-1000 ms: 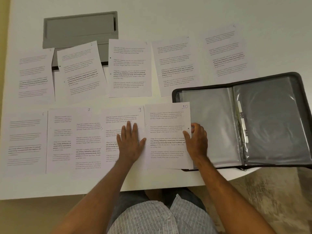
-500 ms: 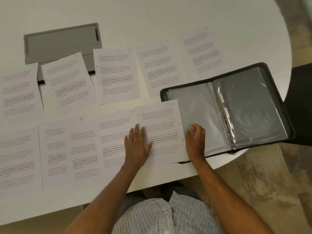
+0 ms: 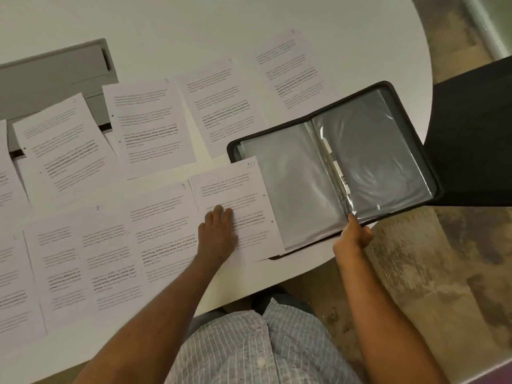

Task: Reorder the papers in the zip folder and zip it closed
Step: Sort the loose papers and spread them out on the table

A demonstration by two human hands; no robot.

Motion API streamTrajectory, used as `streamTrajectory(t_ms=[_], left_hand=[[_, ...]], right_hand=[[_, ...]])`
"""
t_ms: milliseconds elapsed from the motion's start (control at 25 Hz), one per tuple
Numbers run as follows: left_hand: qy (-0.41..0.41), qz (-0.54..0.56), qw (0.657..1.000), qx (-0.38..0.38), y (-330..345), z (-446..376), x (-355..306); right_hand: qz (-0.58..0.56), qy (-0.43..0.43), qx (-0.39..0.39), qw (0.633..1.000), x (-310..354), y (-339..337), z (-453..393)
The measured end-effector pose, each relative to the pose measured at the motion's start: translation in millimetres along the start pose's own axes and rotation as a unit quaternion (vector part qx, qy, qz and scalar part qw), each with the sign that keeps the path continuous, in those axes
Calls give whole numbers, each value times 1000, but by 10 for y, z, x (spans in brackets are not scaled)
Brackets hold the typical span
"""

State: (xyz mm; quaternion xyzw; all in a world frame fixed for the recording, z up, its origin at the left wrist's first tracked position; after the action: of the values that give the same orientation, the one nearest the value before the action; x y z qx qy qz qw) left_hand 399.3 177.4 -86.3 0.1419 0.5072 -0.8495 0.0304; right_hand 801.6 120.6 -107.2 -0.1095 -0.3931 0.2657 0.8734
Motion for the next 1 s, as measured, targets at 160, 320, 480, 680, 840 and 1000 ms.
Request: streamTrajectory(t_ms=[160,320,480,680,840,1000], left_hand=[[-8,-5,1000,4,-4,3,1],[-18,-14,1000,7,0,7,-7],[-19,-14,1000,5,2,14,-26],[-20,-17,1000,5,-21,29,-37],[-17,-61,998,17,-17,21,-78],[-16,-96,994,43,21,-35,-104]], right_hand=[[67,65,22,995,-97,-13,-151],[103,47,77,991,-4,24,-94],[-2,21,146,989,169,56,170],[-63,1,231,971,449,90,405],[-79,-39,234,968,774,97,508],[-110,-77,257,957,1088,74,669]])
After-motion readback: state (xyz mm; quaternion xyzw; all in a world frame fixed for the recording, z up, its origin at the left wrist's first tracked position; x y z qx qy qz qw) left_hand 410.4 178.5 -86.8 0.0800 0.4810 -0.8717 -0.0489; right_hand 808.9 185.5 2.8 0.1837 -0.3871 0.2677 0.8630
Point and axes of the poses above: each hand's wrist, its own z-axis away from the middle knuckle, its own y-axis out of the palm, x = y × z, the point moved 9 cm from there along -z, towards the middle knuckle, and after that the axes turned 5 degrees about y, right-handed, at the moved point
